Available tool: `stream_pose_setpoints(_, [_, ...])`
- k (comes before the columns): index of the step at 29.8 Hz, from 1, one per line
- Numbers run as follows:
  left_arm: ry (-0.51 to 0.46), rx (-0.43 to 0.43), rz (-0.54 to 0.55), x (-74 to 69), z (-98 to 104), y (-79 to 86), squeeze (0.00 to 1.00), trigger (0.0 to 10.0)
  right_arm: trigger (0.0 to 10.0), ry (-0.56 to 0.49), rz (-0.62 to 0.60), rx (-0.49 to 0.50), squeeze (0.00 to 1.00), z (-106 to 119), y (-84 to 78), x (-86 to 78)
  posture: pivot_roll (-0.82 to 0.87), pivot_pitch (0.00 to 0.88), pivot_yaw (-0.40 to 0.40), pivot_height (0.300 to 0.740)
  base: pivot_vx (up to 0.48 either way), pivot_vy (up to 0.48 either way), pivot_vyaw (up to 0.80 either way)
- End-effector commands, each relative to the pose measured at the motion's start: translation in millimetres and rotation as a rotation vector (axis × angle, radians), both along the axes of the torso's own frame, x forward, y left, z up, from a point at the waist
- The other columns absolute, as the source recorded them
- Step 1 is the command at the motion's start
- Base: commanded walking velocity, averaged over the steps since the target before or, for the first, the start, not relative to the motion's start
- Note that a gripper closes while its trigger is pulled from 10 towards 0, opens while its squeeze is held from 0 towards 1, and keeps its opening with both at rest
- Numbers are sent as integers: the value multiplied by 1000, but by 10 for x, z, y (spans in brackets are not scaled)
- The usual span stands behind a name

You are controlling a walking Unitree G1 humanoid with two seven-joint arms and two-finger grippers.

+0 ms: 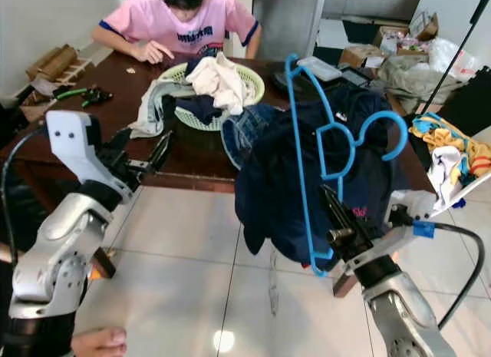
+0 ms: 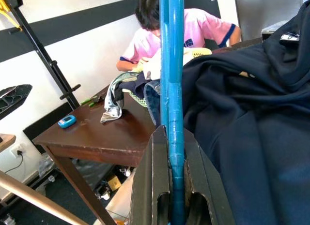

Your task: Hang hanger

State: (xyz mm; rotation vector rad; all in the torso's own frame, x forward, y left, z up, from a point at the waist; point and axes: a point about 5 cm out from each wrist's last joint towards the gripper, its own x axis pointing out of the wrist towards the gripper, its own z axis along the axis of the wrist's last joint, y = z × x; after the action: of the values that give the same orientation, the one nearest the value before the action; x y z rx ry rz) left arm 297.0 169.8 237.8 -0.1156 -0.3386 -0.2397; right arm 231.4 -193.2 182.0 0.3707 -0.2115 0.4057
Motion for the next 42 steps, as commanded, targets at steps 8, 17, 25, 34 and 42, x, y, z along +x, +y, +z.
stream_pose_setpoints(8, [-28,9,-14,6,54,-19,0,10000,10000,2,-2,-14,0,43,-12,-3,38,82,-47,740,286,0,0])
stream_pose_setpoints(17, [-73,13,6,55,178,70,0,10000,10000,-12,-4,-8,0,82,-15,8,36,70,-44,740,308,0,0])
stream_pose_setpoints(25, [-79,-4,-1,76,195,45,0,10000,10000,-39,-8,2,0,160,4,13,26,73,-37,740,330,0,0])
stream_pose_setpoints(34, [-79,-11,-3,88,202,47,0,10000,10000,-51,10,-4,0,169,34,17,36,78,-37,740,337,0,406])
stream_pose_setpoints(42, [-99,-8,-70,125,275,-37,0,10000,10000,-44,-7,14,0,175,46,73,46,82,-39,740,340,0,0])
